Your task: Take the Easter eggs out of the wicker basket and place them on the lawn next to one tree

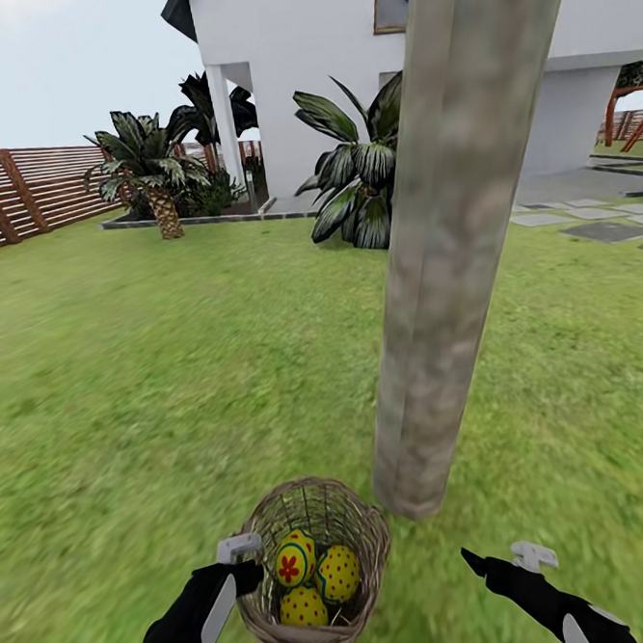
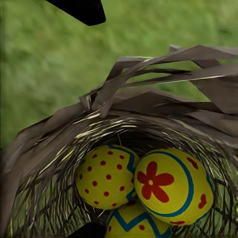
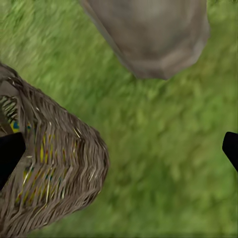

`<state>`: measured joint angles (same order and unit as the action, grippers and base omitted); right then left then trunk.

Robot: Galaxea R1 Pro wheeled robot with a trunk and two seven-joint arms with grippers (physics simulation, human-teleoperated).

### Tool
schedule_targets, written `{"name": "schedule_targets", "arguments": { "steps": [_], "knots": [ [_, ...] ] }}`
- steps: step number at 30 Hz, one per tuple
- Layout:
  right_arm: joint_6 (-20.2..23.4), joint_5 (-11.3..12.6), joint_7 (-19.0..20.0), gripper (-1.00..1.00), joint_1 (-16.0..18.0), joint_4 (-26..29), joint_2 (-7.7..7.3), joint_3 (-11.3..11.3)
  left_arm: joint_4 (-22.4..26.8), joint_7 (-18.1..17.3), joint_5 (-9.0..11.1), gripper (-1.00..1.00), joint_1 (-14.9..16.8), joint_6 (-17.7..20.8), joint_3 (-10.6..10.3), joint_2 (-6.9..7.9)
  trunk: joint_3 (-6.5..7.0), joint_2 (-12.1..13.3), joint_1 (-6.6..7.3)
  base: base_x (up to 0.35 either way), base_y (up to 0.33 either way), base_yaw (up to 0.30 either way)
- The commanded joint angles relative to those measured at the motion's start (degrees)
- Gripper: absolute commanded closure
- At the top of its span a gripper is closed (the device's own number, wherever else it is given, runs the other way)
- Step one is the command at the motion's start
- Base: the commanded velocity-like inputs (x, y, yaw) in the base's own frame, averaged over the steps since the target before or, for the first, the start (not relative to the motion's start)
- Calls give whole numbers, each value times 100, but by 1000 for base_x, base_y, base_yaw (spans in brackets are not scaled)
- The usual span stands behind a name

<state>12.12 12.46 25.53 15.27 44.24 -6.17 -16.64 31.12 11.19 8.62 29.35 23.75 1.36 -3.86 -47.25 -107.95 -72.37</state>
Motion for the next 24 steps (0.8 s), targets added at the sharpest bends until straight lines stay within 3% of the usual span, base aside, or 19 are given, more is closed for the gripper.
{"name": "schedule_targets", "arguments": {
  "steps": [1, 6, 11, 15, 21, 22, 24],
  "knots": [
    [59, 59, 22, -100, 1, 5, 1, -14, 13, 32, 61, -100, 1, 25, 13, -3, 13, 39, 23, 0, 0, 0],
    [54, 61, 30, -100, -2, 5, 1, -12, 65, -4, 68, -100, 1, 30, 22, -2, 103, 240, 133, 0, 0, 0],
    [62, 29, 28, -100, 2, 57, 1, 14, 682, -183, 72, -100, 1, 193, 55, 39, 103, 240, 133, 0, 0, 0],
    [69, 21, 23, -100, 2, 73, 1, 23, 1352, -202, 76, -100, 1, 778, 64, 72, 103, 240, 133, 0, 0, 0],
    [70, 9, -22, -100, 2, 77, 6, 29, 2841, -211, 120, -100, 8, 1590, 121, 89, 103, 240, 133, 0, 0, 0],
    [67, 6, -88, -100, 2, 76, 7, 33, 3084, -212, 200, -100, 15, 1649, 189, 92, 103, 240, 133, 0, 0, 0],
    [64, 3, -434, -100, 1, 87, 22, 43, 3983, -211, 827, -100, 22, 1857, 420, 104, 103, 240, 133, 0, 0, 0]
  ]
}}
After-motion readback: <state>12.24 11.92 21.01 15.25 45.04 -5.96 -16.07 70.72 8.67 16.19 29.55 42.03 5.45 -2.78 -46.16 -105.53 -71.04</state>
